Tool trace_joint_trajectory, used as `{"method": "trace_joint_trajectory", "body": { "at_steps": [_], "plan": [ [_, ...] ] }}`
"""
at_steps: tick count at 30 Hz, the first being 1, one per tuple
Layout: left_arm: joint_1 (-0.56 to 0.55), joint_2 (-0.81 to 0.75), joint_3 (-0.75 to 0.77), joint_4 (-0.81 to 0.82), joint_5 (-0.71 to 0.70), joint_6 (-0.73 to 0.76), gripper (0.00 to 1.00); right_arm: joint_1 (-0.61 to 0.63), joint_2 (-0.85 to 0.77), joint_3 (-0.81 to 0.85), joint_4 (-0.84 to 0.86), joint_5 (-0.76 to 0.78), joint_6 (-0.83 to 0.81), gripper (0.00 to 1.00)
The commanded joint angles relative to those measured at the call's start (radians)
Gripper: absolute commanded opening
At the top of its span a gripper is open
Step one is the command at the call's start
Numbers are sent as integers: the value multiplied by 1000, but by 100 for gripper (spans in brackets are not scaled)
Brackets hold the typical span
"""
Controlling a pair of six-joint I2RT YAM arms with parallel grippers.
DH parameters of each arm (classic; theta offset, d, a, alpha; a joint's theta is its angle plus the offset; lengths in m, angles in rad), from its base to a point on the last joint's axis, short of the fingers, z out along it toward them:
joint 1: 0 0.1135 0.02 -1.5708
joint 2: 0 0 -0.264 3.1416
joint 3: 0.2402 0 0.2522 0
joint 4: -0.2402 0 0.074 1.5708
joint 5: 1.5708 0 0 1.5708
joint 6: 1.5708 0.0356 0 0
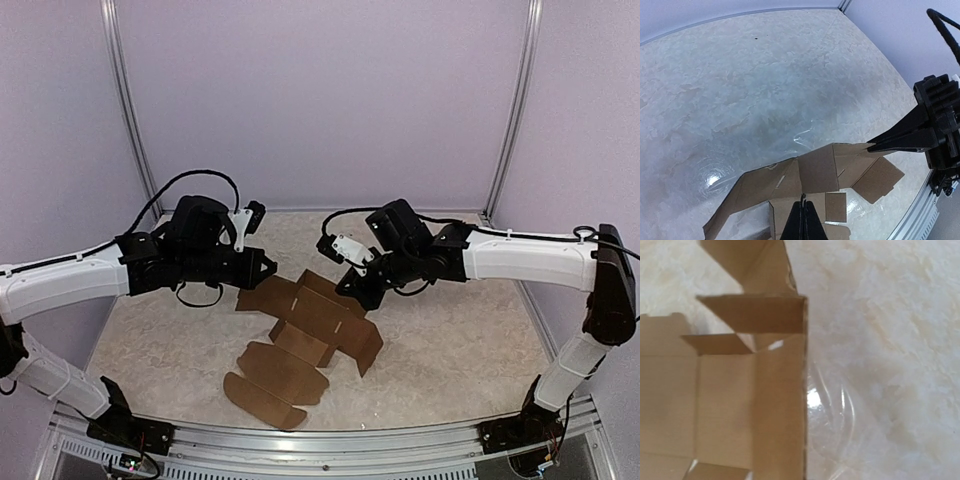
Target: Fold the paper box
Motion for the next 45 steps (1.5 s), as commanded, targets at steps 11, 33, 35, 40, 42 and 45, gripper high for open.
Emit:
{"method": "trace_joint_trajectory", "body": {
  "at_steps": [11,33,35,40,42,45],
  "plan": [
    [39,-214,-205,-30,-161,-1,0,21,26,32,-66,99,-212,0],
    [222,-230,-457,323,59,-75,0,180,-3,-201,255,409,-405,0],
    [231,-202,-462,339,53,-91,0,185,-13,-223,285,425,-418,0],
    [278,-124,-485,410,117,-167,0,201,-39,-268,366,450,-452,0],
    [288,-89,-484,427,162,-182,0,209,-49,-280,403,461,-467,0],
    [287,-43,-473,425,197,-181,0,221,-61,-292,433,479,-487,0]
  ]
}}
